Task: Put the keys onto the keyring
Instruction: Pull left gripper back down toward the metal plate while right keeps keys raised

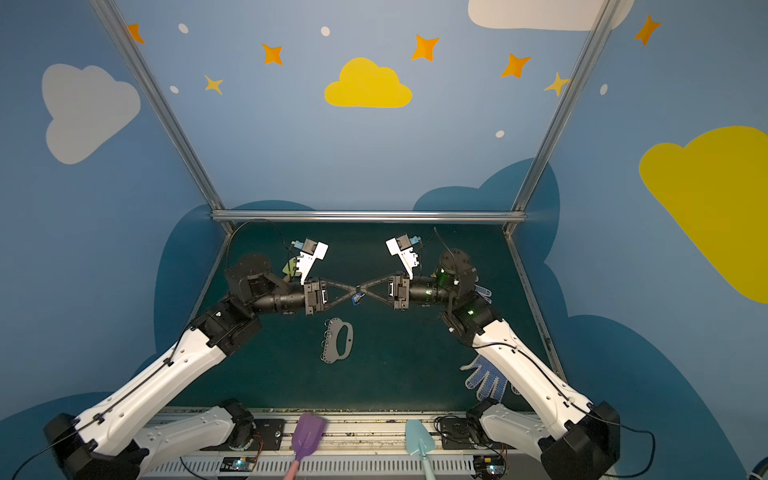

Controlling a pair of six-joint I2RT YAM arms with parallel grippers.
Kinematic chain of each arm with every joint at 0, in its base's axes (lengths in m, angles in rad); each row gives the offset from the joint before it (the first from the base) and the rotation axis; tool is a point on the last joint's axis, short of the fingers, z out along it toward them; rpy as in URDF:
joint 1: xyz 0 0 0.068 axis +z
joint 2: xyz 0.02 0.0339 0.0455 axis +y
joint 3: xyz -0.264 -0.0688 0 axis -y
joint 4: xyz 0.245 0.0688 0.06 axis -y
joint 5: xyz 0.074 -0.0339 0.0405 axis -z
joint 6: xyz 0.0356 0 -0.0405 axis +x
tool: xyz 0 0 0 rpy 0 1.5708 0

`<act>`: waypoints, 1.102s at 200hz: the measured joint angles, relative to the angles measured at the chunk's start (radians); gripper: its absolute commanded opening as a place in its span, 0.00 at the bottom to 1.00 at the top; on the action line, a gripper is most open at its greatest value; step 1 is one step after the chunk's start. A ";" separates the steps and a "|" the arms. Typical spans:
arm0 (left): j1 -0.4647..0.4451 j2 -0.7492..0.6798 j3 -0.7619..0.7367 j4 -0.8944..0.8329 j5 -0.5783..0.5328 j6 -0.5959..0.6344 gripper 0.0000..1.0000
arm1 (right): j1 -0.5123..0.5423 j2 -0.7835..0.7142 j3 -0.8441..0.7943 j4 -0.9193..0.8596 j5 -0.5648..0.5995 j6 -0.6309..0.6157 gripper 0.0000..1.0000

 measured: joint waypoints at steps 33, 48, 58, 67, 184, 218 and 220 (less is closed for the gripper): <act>0.000 -0.002 0.000 -0.015 -0.029 0.009 0.46 | -0.001 -0.003 0.000 -0.016 0.013 -0.013 0.00; 0.001 -0.008 0.000 -0.046 -0.076 0.015 0.57 | -0.002 -0.014 0.000 -0.050 0.034 -0.035 0.00; 0.005 -0.018 -0.001 -0.070 -0.122 0.017 0.63 | -0.008 -0.024 0.000 -0.077 0.051 -0.055 0.00; 0.013 -0.032 -0.005 -0.094 -0.167 0.017 0.65 | -0.013 -0.035 -0.001 -0.103 0.069 -0.074 0.00; 0.195 0.217 -0.104 -0.591 -0.626 -0.109 0.48 | -0.042 -0.065 -0.039 -0.437 0.309 -0.368 0.00; 0.218 0.394 -0.088 -0.606 -0.616 -0.143 0.46 | -0.047 -0.048 -0.074 -0.452 0.335 -0.400 0.00; 0.218 0.402 -0.085 -0.607 -0.616 -0.145 0.46 | -0.047 -0.047 -0.076 -0.453 0.335 -0.402 0.00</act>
